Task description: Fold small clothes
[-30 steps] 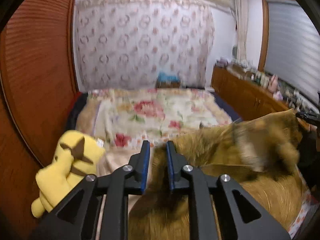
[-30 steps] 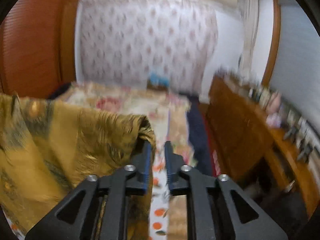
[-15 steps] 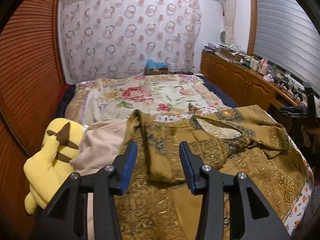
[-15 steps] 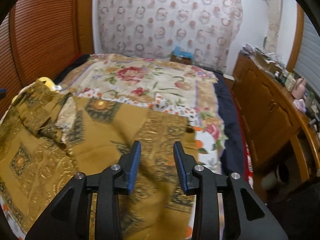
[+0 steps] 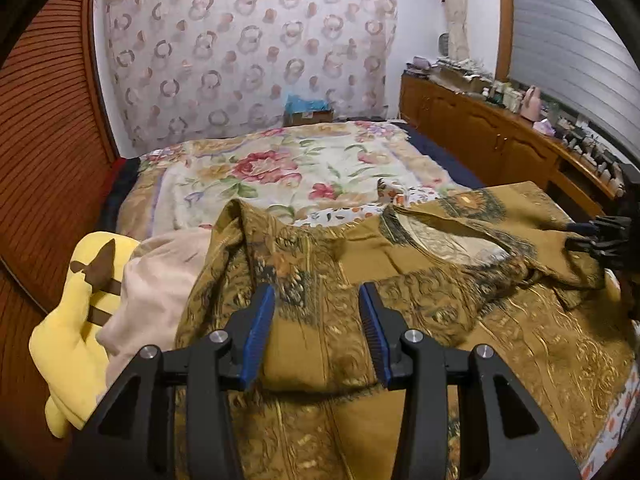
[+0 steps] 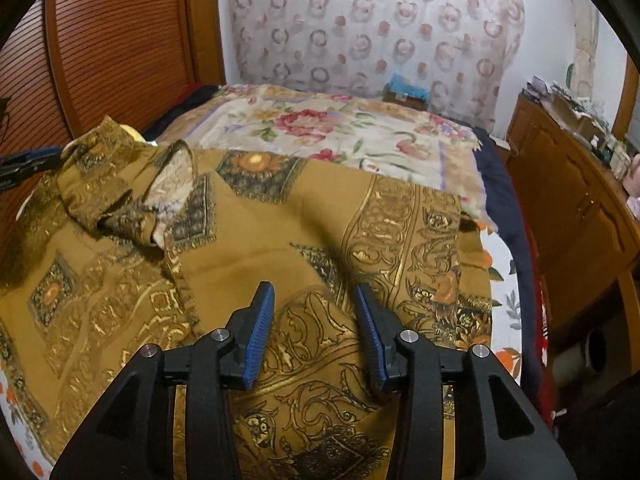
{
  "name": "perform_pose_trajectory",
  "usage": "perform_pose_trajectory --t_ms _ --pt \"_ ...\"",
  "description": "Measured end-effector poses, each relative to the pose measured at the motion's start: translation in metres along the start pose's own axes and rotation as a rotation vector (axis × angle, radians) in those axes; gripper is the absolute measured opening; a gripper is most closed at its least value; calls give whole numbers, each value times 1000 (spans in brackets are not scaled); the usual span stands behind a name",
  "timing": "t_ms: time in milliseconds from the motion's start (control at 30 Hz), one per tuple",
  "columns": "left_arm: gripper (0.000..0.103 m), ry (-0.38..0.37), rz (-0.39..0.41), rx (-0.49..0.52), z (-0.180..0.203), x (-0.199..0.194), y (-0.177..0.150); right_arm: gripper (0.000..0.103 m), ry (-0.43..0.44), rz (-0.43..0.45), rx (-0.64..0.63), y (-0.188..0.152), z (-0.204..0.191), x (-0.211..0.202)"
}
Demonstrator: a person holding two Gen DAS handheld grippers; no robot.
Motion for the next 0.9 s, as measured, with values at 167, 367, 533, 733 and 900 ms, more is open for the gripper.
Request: perform_pose_trajectory --t_ms 167,367,533,733,900 --pt "43 26 -22 40 6 13 19 42 32 -10 1 0 0 3" --pt "42 57 -37 65 1 27 25 44 30 -33 -57 -2 -17 10" --pt "42 92 -25 31 -14 27 24 44 -4 -41 -96 -3 -24 13" --pt "42 125 2 27 -20 22 23 45 -15 -37 -94 -5 -23 15" --pt "5 152 -22 66 -12 30 22 45 -12 -33 -87 -5 -22 15"
Point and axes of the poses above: each gripper's, at about its wrist camera, not at the fingertips, and x roughly the way its jaws point, z to its right, y to its top, the point moved 2 cm from there along x, roughly the way its jaws point, and after that the axes turned 11 degrees about -z, right-handed, at the moved point
